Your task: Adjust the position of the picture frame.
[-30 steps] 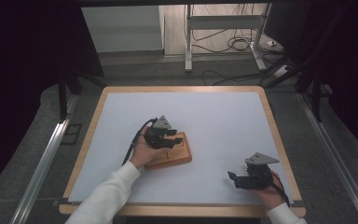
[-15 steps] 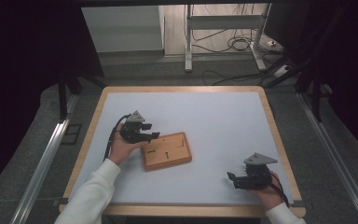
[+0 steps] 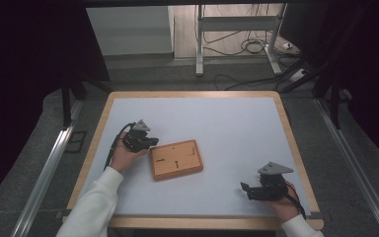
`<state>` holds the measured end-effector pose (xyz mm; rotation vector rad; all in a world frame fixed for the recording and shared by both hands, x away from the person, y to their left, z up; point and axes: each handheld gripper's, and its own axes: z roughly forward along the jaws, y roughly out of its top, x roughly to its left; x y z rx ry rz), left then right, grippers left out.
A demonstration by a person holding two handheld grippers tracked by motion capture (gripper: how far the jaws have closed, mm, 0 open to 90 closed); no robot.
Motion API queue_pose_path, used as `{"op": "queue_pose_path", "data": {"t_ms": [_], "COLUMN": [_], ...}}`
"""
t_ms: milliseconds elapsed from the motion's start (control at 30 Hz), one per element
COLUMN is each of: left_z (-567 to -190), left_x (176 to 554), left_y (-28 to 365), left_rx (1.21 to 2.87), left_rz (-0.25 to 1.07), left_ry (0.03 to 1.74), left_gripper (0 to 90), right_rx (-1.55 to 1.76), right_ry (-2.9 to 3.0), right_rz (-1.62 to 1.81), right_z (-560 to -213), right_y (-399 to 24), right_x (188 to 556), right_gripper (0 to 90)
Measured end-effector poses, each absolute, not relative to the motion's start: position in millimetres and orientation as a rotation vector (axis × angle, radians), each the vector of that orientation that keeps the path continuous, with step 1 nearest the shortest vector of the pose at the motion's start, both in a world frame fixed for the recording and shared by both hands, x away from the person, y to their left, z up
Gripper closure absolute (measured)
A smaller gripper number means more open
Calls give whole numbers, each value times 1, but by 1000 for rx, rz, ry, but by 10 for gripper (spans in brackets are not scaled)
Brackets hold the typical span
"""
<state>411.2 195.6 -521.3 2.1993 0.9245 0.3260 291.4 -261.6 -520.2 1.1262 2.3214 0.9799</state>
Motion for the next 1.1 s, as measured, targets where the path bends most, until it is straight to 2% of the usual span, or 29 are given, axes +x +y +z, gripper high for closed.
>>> {"op": "queue_pose_path", "data": {"t_ms": [1100], "left_z": [-528], "left_x": [410], "left_y": [199], "left_rx": [2229], "left_rz": [302], "left_ry": [888], "left_gripper": [900], "right_rx": [1124], "right_ry": [2315], "right_rz": [979], "right_z": [-519], "right_y": [-263], "right_x": [292], "right_gripper": [131]}}
